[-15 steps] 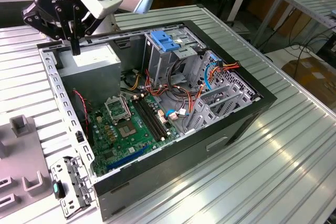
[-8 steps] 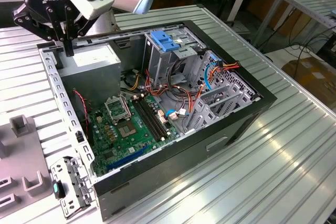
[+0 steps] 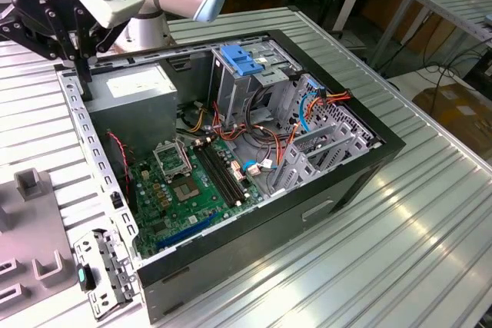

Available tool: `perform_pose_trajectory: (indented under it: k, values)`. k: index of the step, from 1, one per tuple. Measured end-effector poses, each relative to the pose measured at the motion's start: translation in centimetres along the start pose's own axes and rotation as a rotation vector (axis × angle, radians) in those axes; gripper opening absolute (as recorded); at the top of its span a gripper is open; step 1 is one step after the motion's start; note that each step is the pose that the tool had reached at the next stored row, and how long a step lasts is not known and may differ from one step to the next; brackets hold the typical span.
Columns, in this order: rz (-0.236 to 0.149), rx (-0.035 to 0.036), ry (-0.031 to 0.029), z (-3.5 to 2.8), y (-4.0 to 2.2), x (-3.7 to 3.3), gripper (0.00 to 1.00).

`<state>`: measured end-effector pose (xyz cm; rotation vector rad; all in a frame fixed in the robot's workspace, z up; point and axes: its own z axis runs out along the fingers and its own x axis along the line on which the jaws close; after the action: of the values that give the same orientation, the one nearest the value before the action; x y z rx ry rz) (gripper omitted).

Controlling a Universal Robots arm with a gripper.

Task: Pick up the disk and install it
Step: 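Reach for the disk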

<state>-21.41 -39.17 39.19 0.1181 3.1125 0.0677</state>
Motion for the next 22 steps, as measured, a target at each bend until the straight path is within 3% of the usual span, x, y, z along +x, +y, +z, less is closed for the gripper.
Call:
perform_pose_trajectory:
  k: [4,13,22]
  values:
    - [0.000,0.0000,0.0000,0.00,-0.01,0.46,0.11]
    - [0.000,0.0000,0.0001,0.00,-0.02,0.56,0.11]
    - [0.000,0.0000,0.0000,-0.02,0.03,1.28,0.11]
